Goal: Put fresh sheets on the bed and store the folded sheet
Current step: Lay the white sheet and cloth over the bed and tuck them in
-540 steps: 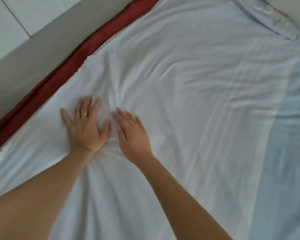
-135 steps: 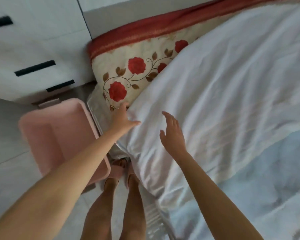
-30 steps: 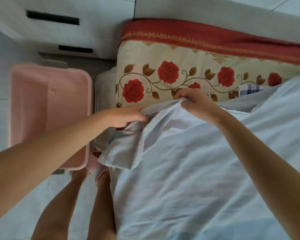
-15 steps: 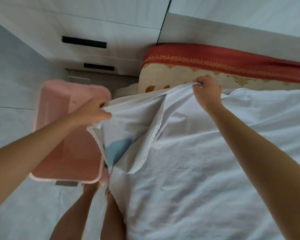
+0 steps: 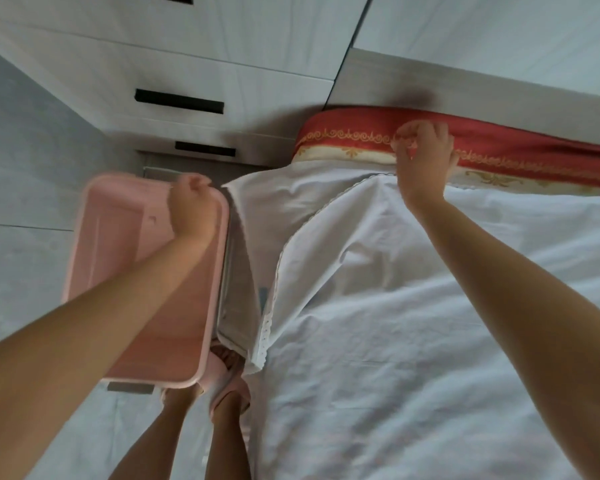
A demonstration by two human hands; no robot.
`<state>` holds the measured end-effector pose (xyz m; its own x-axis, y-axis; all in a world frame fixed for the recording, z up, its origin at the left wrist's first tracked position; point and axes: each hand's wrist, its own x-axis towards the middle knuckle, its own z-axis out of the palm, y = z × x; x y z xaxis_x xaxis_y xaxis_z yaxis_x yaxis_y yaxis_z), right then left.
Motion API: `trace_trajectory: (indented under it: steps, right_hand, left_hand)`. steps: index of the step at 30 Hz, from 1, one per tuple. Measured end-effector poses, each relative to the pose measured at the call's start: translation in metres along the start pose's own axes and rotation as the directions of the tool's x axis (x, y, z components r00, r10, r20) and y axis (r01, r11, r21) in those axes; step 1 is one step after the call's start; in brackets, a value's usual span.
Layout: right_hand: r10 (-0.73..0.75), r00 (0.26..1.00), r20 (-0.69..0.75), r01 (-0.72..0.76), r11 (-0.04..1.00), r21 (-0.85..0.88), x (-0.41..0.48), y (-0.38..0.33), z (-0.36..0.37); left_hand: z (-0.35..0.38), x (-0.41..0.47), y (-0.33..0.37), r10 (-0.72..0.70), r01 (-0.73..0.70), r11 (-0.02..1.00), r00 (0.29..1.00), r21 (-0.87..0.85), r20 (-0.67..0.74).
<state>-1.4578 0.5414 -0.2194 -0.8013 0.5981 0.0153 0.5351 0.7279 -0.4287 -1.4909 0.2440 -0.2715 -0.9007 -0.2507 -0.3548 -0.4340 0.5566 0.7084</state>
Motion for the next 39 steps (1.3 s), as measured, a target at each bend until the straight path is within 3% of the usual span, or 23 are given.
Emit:
trace_trajectory:
  steps: [2,4,5,8,12,14,17,23,30,33,37,39]
  right_hand:
    - [-0.113,0.994,0.002,0.112,0.989,0.093,-0.004,0.0,-0.001]
    - [-0.257,0.951,0.174,0.243,0.965,0.094,-0.012,0.008,-0.001]
    - [-0.3,0.911,0.283,0.294,0.954,0.063,-0.017,0.014,-0.002]
    - [-0.34,0.816,0.467,0.404,0.914,-0.042,-0.026,0.025,-0.007]
    - [-0.53,0.777,0.34,0.59,0.801,-0.099,-0.025,0.023,-0.014]
    - [-0.537,0.746,0.393,0.622,0.773,-0.125,-0.023,0.019,-0.01]
    - [-0.4,0.781,0.48,0.533,0.827,-0.178,-0.019,0.016,0.001]
    - [-0.263,0.864,0.43,0.337,0.936,-0.104,-0.002,0.007,0.002]
    - [-0.15,0.851,0.504,0.23,0.968,-0.101,0.007,0.002,0.015]
    - [-0.203,0.84,0.503,0.288,0.953,-0.096,-0.001,0.007,0.013]
    - [-0.214,0.837,0.504,0.372,0.897,-0.237,0.002,0.017,-0.001]
    - [-0.159,0.828,0.538,0.345,0.901,-0.265,0.008,0.018,-0.009]
  left_hand:
    - [0.014,-0.032,0.013,0.189,-0.187,0.982,0.948,-0.029,0.255]
    - [0.025,-0.064,0.021,0.23,-0.255,0.967,0.821,-0.025,0.523]
    - [0.03,-0.076,0.021,0.225,-0.282,0.96,0.776,0.005,0.59]
    - [0.039,-0.087,0.013,0.253,-0.325,0.945,0.794,0.035,0.553]
    - [0.037,-0.084,0.01,0.328,-0.333,0.94,0.824,-0.073,0.461]
    - [0.034,-0.078,0.01,0.372,-0.367,0.926,0.839,-0.092,0.398]
    - [0.034,-0.058,0.011,0.454,-0.448,0.888,0.812,-0.105,0.366]
    - [0.047,-0.034,0.012,0.43,-0.414,0.901,0.815,-0.129,0.387]
    - [0.067,-0.028,0.008,0.322,-0.3,0.947,0.865,-0.118,0.385]
    - [0.07,-0.023,0.022,0.467,-0.457,0.881,0.806,-0.119,0.363]
    - [0.07,-0.008,0.048,0.663,-0.75,0.662,0.574,-0.019,0.481]
    - [0.071,-0.004,0.063,0.672,-0.804,0.594,0.512,0.024,0.535]
